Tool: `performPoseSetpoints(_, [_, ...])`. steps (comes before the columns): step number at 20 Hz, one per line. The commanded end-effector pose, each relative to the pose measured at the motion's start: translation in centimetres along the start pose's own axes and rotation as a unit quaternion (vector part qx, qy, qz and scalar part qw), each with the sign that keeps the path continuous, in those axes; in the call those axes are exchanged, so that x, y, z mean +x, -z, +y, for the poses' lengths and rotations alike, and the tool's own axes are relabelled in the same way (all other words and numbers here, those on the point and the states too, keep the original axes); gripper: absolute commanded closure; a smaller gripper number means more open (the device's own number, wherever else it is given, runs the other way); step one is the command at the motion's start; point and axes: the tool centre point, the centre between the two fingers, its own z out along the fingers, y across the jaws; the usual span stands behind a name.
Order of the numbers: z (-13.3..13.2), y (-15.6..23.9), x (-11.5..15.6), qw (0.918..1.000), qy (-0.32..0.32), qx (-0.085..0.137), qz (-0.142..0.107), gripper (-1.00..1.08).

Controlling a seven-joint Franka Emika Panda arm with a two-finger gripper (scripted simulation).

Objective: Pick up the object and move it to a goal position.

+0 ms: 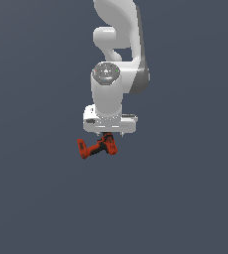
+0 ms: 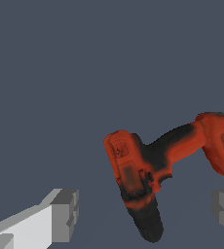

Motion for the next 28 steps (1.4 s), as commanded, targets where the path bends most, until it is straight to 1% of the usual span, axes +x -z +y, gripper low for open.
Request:
performPoseSetpoints(1, [0.0,0.0,0.0,1.0,0.0,0.0,0.0,-0.6])
performPoseSetpoints(7, [1.4,0.7,0.0,0.9999,-0.009,-0.006,0.001,-0.6])
performPoseSetpoints(14, [1.5,0.3,-0.2,1.0,-0.003,-0.008,0.003,-0.6])
performPoseSetpoints(21, [2.2,-1.4,-1.1,0.9995,0.022,-0.016,0.014,-0.6])
performPoseSetpoints(28, [3.1,-4.2,-3.1,0.9967,0.068,-0.029,0.032,-0.6])
